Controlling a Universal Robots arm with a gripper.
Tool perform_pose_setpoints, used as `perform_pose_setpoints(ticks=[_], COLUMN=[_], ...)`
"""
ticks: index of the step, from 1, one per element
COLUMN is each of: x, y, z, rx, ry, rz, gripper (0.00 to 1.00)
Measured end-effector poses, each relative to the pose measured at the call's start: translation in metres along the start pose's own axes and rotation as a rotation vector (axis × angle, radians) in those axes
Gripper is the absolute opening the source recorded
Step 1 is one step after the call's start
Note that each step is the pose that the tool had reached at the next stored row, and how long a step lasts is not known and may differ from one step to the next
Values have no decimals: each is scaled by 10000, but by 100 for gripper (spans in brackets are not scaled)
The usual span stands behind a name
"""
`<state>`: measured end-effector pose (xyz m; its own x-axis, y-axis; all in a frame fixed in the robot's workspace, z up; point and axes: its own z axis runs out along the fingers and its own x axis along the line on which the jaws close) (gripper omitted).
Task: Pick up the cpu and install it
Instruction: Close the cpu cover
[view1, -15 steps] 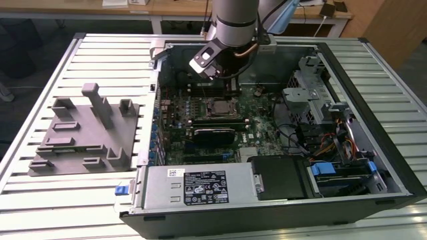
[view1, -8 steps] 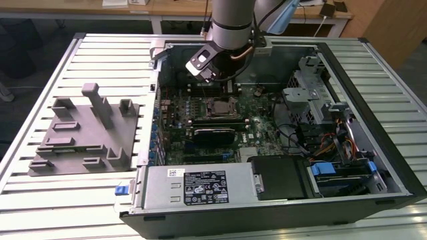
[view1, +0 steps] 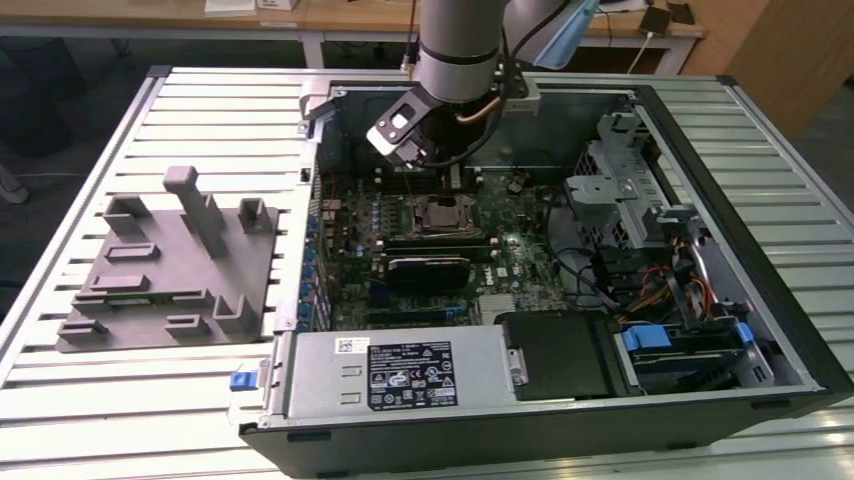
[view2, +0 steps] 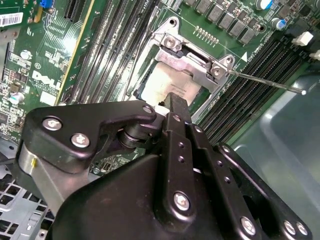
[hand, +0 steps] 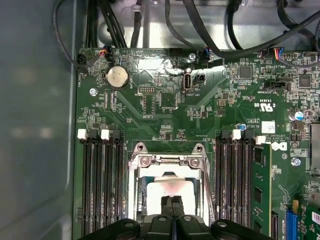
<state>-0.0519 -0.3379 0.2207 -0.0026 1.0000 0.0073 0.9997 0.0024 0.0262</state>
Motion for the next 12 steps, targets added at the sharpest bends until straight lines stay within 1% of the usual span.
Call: perform_pose_setpoints(ticks=[4,12], x=[0,0], y=[0,-1], z=[0,6], rx=[0,11], ry=[0,37], rz=[-38,-1448], gripper=[11,11])
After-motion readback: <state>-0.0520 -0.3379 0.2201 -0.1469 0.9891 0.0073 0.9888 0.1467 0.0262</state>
